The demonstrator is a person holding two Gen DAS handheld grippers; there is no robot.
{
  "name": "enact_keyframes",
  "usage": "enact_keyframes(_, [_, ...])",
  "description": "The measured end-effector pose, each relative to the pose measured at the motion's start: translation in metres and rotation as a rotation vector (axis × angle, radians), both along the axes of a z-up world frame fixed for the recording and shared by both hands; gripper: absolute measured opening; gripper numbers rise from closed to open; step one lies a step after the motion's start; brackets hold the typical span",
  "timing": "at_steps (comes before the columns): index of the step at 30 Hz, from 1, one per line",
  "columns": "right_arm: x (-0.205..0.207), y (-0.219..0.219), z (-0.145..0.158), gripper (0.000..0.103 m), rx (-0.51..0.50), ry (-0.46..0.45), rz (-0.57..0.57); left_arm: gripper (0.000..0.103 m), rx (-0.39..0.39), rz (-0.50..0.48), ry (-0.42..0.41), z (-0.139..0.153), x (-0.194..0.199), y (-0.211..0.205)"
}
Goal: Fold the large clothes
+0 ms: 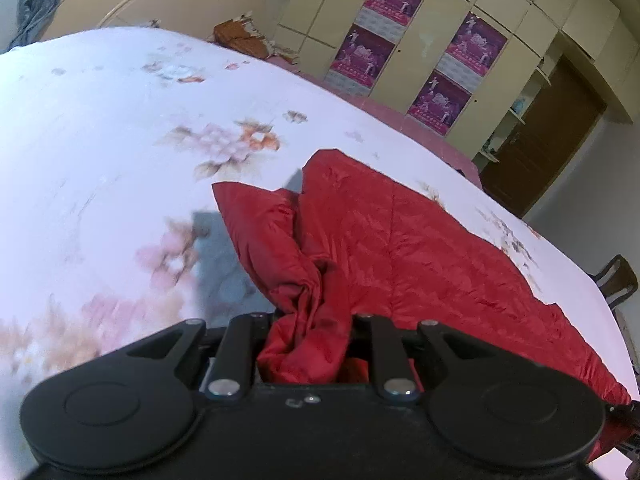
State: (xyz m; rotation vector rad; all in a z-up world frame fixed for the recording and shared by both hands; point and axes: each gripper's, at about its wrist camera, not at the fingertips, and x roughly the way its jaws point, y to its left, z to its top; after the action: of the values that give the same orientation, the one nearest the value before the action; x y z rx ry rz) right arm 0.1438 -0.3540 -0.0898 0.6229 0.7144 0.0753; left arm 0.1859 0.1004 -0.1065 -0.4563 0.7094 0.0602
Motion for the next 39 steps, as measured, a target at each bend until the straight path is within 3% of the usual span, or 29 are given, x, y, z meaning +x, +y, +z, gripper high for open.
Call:
enact_keyframes(7, [-0.036,-0.005,-0.013,0.014,0.025,0.011,0.007,0.018,-0.011,0.018,0.009,-0.006,-0.036,0.001])
enact_keyframes(16, [-0.050,-0.005,-0.021,0.015,0.022,0.043,0.009,0.019,-0.003,0.027,0.019,-0.015,-0.049,0.001])
enact_keyframes(21, [-0.040,-0.002,-0.036,0.015,0.002,0.083,0.012,0.032,0.051,0.011,0.018,-0.031,-0.044,-0.003])
enact_keyframes(26, [-0.039,-0.005,-0.041,0.023,0.027,0.079,-0.025,0.045,0.081,-0.004,-0.003,-0.036,-0.046,-0.001])
enact_keyframes(27, [-0.041,-0.006,-0.042,0.025,0.027,0.067,-0.036,0.047,0.072,-0.005,-0.008,-0.037,-0.047,0.001])
enact_keyframes(29, [-0.047,-0.011,-0.043,0.054,0.015,0.058,-0.085,0.050,0.062,-0.016,-0.017,-0.038,-0.048,0.004])
enact_keyframes(31, [-0.056,-0.018,-0.038,0.074,-0.010,0.043,-0.160,0.053,0.063,-0.028,-0.022,-0.038,-0.048,0.005])
enact_keyframes(34, [-0.068,-0.032,-0.031,0.076,-0.055,0.036,-0.245,0.057,0.060,-0.045,-0.028,-0.038,-0.049,0.009])
enact_keyframes(35, [-0.072,-0.038,-0.028,0.076,-0.056,0.034,-0.269,0.062,0.044,-0.047,-0.026,-0.037,-0.050,0.012])
enact_keyframes(37, [-0.082,-0.045,-0.019,0.076,-0.087,0.026,-0.325,0.085,0.012,-0.042,-0.019,-0.033,-0.055,0.018])
enact_keyframes(38, [-0.089,-0.048,-0.014,0.076,-0.110,0.018,-0.356,0.101,0.009,-0.023,-0.015,-0.031,-0.059,0.021])
enact_keyframes(39, [-0.095,-0.050,-0.009,0.076,-0.122,0.006,-0.377,0.103,0.017,0.016,-0.009,-0.028,-0.066,0.025])
